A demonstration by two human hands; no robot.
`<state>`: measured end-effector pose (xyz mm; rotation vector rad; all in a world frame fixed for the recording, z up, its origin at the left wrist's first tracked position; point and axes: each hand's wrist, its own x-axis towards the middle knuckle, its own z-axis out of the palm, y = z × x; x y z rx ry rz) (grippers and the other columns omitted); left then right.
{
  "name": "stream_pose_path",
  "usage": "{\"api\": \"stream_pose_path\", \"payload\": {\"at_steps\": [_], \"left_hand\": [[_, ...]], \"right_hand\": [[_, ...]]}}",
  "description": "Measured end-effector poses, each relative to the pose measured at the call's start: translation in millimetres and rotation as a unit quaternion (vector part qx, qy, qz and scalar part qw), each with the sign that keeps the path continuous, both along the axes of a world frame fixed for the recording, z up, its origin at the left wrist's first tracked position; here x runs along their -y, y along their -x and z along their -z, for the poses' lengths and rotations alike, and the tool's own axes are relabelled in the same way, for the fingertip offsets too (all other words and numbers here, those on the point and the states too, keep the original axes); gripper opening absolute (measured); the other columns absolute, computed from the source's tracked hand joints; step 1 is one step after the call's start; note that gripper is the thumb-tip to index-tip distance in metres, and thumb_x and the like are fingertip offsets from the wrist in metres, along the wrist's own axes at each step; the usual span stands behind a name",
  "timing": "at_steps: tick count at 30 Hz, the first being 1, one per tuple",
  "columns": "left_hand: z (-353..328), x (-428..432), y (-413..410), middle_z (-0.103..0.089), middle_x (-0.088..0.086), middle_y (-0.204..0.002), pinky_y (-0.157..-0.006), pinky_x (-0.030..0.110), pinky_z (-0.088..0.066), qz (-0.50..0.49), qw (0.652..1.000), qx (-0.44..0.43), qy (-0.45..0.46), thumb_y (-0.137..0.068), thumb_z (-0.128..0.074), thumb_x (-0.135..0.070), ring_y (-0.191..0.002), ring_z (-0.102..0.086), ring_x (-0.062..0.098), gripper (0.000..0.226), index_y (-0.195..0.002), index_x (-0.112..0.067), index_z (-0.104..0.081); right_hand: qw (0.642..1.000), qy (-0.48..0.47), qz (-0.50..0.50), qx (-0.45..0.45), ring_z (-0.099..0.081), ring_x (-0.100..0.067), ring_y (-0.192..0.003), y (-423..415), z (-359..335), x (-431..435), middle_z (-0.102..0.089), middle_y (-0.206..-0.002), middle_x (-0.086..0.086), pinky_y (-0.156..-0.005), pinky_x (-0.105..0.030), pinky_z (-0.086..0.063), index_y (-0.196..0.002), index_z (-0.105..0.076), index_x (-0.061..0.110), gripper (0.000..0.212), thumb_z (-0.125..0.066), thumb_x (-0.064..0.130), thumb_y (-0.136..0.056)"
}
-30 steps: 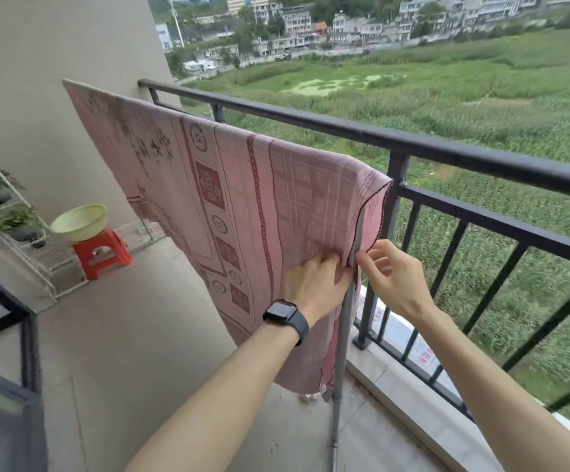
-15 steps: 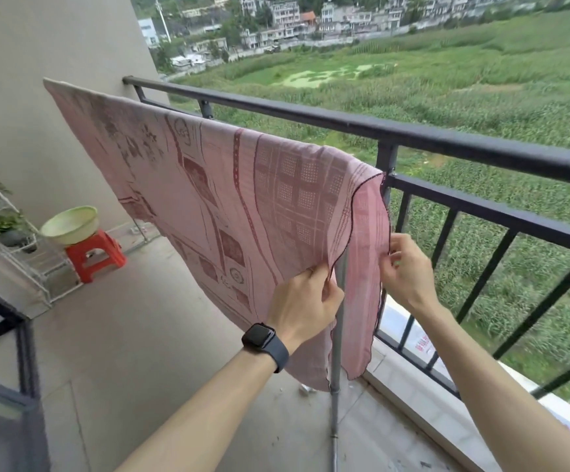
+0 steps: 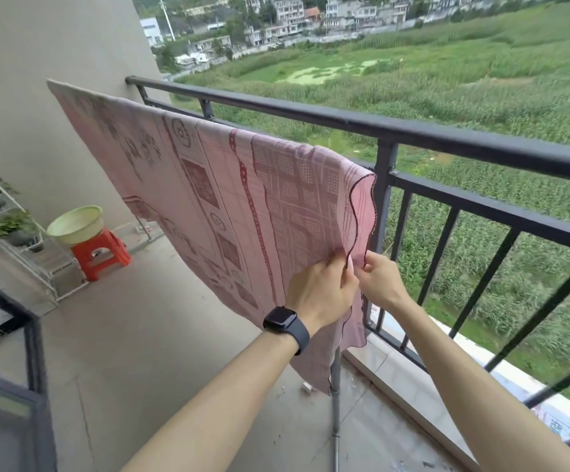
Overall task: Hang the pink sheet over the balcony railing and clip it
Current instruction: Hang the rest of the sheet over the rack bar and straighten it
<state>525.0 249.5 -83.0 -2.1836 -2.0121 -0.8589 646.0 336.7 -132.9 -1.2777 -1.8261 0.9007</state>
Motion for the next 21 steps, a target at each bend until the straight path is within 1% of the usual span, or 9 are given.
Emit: {"api": "stream_pose_path", "payload": {"at_steps": [2, 4, 6, 9, 11, 13, 15, 18, 21], "left_hand": [[11, 8, 2, -0.069, 0.002, -0.089, -0.057, 0.033, -0.051, -0.015, 1.000, 0.020, -0.007, -0.097, -0.041, -0.041, -0.076, -0.065, 0.027, 0.025, -0.102, -0.020, -0.052], [32, 15, 6, -0.068, -0.003, -0.094, -0.064, 0.035, -0.053, -0.047, 0.998, 0.034, 0.022, -0.091, -0.043, -0.057, -0.084, -0.064, 0.023, 0.034, -0.101, -0.024, -0.049], [56, 18, 11, -0.066, -0.004, -0.095, -0.070, 0.037, -0.054, -0.092, 0.991, 0.053, 0.080, -0.083, -0.042, -0.071, -0.088, -0.064, 0.022, 0.048, -0.098, -0.026, -0.048], [78, 18, 16, -0.064, 0.000, -0.107, -0.081, 0.041, -0.053, -0.129, 0.976, 0.039, 0.169, -0.077, -0.044, -0.080, -0.100, -0.062, 0.026, 0.064, -0.107, -0.024, -0.052], [83, 16, 17, -0.060, 0.002, -0.117, -0.086, 0.041, -0.051, -0.132, 0.966, 0.003, 0.222, -0.079, -0.046, -0.077, -0.109, -0.059, 0.027, 0.066, -0.115, -0.022, -0.054], [84, 13, 16, -0.059, 0.004, -0.122, -0.086, 0.040, -0.049, -0.129, 0.963, -0.009, 0.237, -0.082, -0.047, -0.073, -0.112, -0.057, 0.030, 0.064, -0.115, -0.019, -0.055], [88, 7, 16, -0.060, 0.005, -0.120, -0.081, 0.039, -0.049, -0.113, 0.967, 0.000, 0.226, -0.088, -0.046, -0.065, -0.109, -0.058, 0.032, 0.052, -0.108, -0.017, -0.056], [90, 3, 22, -0.063, 0.007, -0.112, -0.075, 0.037, -0.050, -0.080, 0.977, 0.029, 0.194, -0.097, -0.040, -0.042, -0.101, -0.061, 0.033, 0.030, -0.102, -0.017, -0.057], [95, 6, 30, -0.063, 0.011, -0.105, -0.068, 0.034, -0.046, -0.075, 0.979, 0.054, 0.181, -0.098, -0.041, -0.031, -0.096, -0.062, 0.035, 0.027, -0.102, -0.015, -0.062]], "right_hand": [[1.000, 0.015, -0.003, -0.014, -0.059, -0.014, -0.060, 3, 9, 5, -0.066, -0.065, 0.005, -0.058, -0.028, -0.046, -0.070, -0.062, 0.023, 0.029, -0.058, 0.030, -0.097], [0.998, 0.037, -0.031, -0.030, -0.066, -0.012, -0.065, 2, 17, 14, -0.070, -0.071, 0.009, -0.060, -0.026, -0.050, -0.080, -0.069, 0.029, 0.021, -0.058, 0.031, -0.098], [0.999, 0.036, -0.035, -0.019, -0.070, -0.015, -0.068, 0, 28, 20, -0.070, -0.072, 0.009, -0.064, -0.030, -0.053, -0.089, -0.071, 0.028, 0.017, -0.058, 0.033, -0.099], [1.000, 0.002, -0.008, 0.012, -0.070, -0.022, -0.066, -6, 43, 22, -0.068, -0.063, 0.005, -0.065, -0.037, -0.054, -0.085, -0.068, 0.022, 0.023, -0.057, 0.037, -0.099], [0.999, -0.015, 0.004, 0.047, -0.066, -0.025, -0.062, -13, 54, 24, -0.067, -0.062, -0.002, -0.064, -0.040, -0.055, -0.085, -0.069, 0.014, 0.033, -0.055, 0.041, -0.099], [0.996, -0.017, 0.008, 0.083, -0.062, -0.022, -0.062, -19, 62, 28, -0.066, -0.063, 0.000, -0.064, -0.040, -0.054, -0.083, -0.068, 0.013, 0.036, -0.055, 0.042, -0.098], [0.996, -0.013, 0.010, 0.089, -0.060, -0.021, -0.061, -21, 67, 33, -0.064, -0.063, 0.001, -0.064, -0.038, -0.052, -0.083, -0.066, 0.014, 0.033, -0.056, 0.041, -0.098], [0.995, -0.012, -0.001, 0.103, -0.062, -0.021, -0.066, -20, 66, 37, -0.067, -0.071, 0.003, -0.063, -0.035, -0.050, -0.086, -0.067, 0.014, 0.025, -0.059, 0.035, -0.097], [0.991, -0.002, -0.020, 0.129, -0.066, -0.022, -0.073, -18, 67, 36, -0.068, -0.077, 0.003, -0.065, -0.033, -0.048, -0.082, -0.065, 0.014, 0.024, -0.062, 0.032, -0.096]]}}
